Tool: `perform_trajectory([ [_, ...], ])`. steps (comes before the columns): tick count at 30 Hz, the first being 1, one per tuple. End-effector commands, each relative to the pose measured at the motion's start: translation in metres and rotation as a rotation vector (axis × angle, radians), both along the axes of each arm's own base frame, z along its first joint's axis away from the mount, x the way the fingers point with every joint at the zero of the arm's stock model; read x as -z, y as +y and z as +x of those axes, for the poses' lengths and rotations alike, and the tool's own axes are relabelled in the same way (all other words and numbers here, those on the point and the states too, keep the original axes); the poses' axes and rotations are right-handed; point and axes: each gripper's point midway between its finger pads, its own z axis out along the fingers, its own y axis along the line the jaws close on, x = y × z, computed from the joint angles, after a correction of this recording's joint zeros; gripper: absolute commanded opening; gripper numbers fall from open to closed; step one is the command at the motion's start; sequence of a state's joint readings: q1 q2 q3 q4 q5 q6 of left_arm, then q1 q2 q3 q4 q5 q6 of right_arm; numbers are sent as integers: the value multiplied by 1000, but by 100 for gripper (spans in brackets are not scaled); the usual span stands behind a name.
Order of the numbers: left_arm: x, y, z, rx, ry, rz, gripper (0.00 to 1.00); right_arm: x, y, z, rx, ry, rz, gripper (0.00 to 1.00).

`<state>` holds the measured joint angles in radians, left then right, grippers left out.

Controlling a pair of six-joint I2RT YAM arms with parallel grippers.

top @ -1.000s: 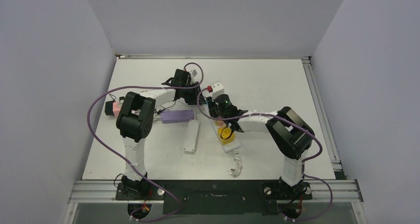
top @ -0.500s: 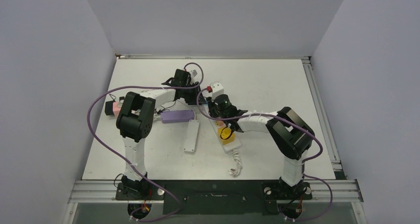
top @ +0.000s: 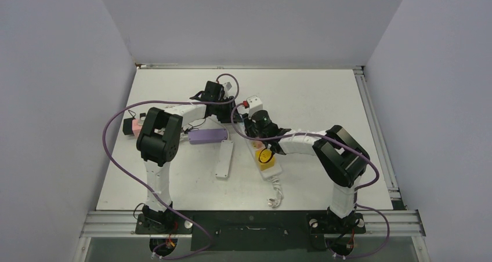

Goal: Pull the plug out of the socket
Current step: Remove the plug from the socket.

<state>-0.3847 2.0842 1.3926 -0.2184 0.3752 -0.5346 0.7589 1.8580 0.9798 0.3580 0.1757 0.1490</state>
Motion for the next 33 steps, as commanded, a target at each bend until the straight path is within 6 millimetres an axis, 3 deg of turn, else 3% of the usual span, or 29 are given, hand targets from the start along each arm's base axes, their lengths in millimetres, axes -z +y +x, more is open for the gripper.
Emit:
perform_trajectory([
  [1, 78, 50, -27, -42, 138, 262, 29, -15, 0, 2, -42, 41, 133, 5],
  [6, 79, 50, -27, -42, 139, 263, 29, -13, 0, 2, -44, 41, 122, 5],
  [16, 80, 50, -28, -41, 140, 265, 30, -9, 14, -10, -35, -50, -93, 5],
  [20, 79, 50, -28, -40, 137, 266, 29, -10, 14, -9, -31, -39, -69, 5],
  [28, 79, 49, -28, -37, 137, 265, 29, -15, -4, 4, -45, 66, 172, 5],
  [33, 79, 48, -28, -37, 136, 267, 29, -12, -5, 4, -34, 45, 103, 5],
])
